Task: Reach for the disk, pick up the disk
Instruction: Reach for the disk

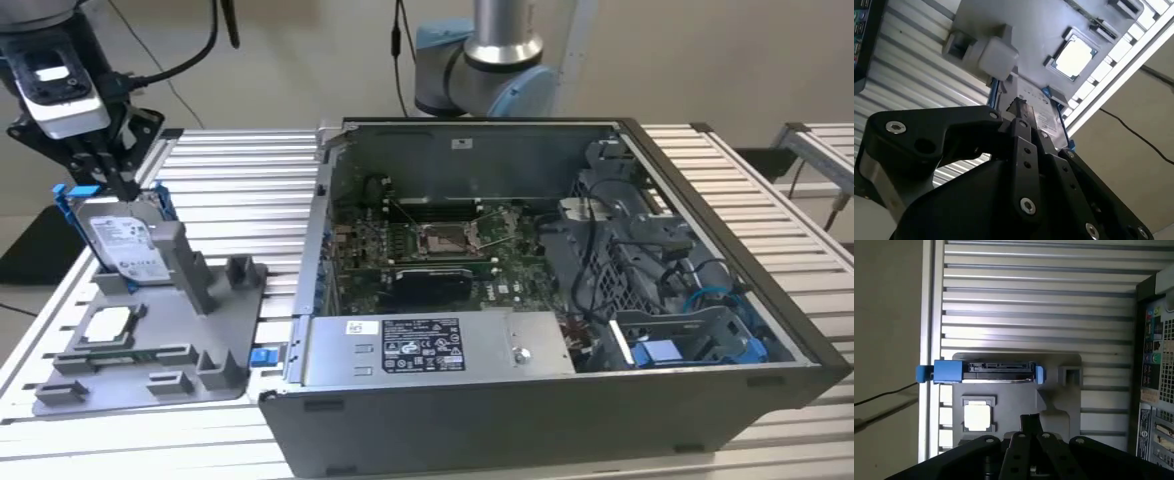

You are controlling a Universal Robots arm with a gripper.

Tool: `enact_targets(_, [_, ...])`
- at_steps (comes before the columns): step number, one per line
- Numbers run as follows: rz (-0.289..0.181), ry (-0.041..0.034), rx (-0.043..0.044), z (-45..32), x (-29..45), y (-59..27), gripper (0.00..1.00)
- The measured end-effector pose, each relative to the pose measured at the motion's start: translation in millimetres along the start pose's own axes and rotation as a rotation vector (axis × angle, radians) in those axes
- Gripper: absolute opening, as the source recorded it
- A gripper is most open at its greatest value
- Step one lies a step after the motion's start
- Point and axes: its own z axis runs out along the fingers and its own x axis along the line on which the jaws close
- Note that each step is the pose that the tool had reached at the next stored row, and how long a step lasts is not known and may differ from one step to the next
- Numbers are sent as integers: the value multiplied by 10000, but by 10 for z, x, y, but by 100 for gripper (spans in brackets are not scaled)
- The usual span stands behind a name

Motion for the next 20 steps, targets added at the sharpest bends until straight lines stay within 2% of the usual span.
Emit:
enact_targets(5, [0,1,0,7,101,149,0])
enact_targets(11, [-2,0,0,17,268,297,0])
enact_targets(15, [-17,1,0,23,381,361,0])
enact_targets(20, [-85,4,0,25,524,374,0])
